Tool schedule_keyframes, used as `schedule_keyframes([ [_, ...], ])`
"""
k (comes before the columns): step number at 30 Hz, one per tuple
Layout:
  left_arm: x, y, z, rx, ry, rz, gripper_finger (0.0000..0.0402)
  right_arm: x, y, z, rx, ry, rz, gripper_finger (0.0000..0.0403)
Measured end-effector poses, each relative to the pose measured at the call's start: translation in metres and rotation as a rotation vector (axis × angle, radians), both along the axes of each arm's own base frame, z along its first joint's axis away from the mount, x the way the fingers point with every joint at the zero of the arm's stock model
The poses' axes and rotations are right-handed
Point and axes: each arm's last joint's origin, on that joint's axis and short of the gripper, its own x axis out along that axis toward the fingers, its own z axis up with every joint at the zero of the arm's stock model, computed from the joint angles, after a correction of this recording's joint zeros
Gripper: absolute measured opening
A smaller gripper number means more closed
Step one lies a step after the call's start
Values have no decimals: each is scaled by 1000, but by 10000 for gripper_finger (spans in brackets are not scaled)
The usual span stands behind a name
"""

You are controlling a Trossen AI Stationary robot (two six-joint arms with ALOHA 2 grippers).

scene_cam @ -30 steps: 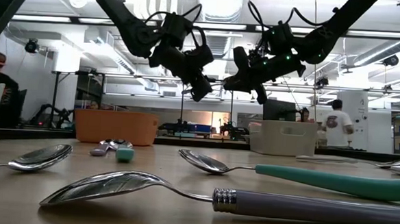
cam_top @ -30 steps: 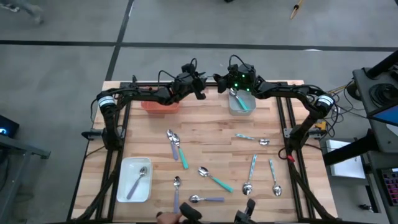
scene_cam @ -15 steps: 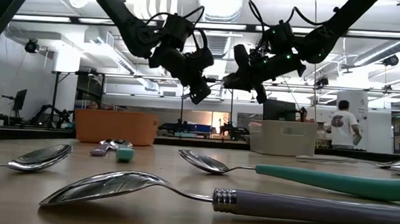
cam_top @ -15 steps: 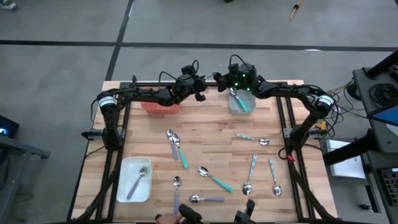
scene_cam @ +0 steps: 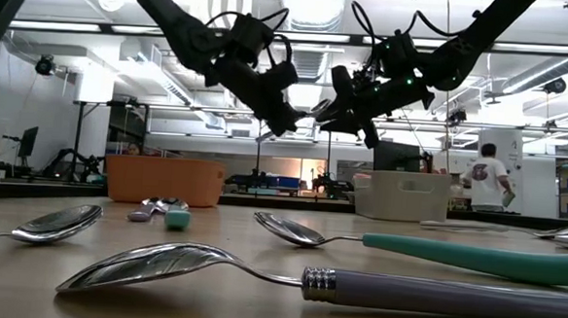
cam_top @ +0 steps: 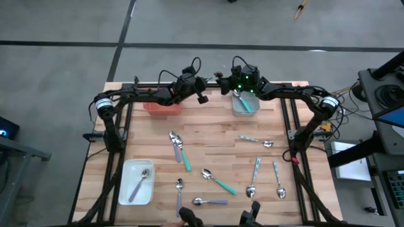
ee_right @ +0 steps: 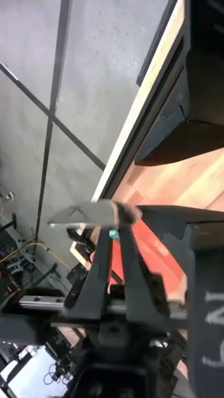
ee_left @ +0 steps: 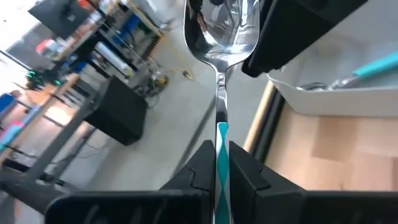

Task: Sort silverware by color (type)
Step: Put the blue patterned spoon into the orange bin

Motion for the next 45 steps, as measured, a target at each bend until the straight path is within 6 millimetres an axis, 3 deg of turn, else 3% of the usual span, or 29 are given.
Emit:
schedule_keyframes([
  [10, -35, -7, 30, -184, 83, -91, 4, -4, -2, 5, -20, -6, -5, 146],
  [18, -86, -11, 40, -323, 399, -111, 4, -7, 1, 11, -58, 20, 8, 144],
  [26, -136, 3, 31, -553, 604, -2, 7, -8, 2, 13, -67, 21, 10, 148],
  [31, -156, 10, 21, -679, 696, 59, 6, -8, 2, 13, -72, 24, 11, 144],
  [36, -164, 19, 3, -783, 773, 97, 7, -8, 2, 12, -78, 27, 13, 146],
  [45, -152, 34, -28, -848, 862, 65, 7, -8, 1, 12, -99, 39, 19, 142],
])
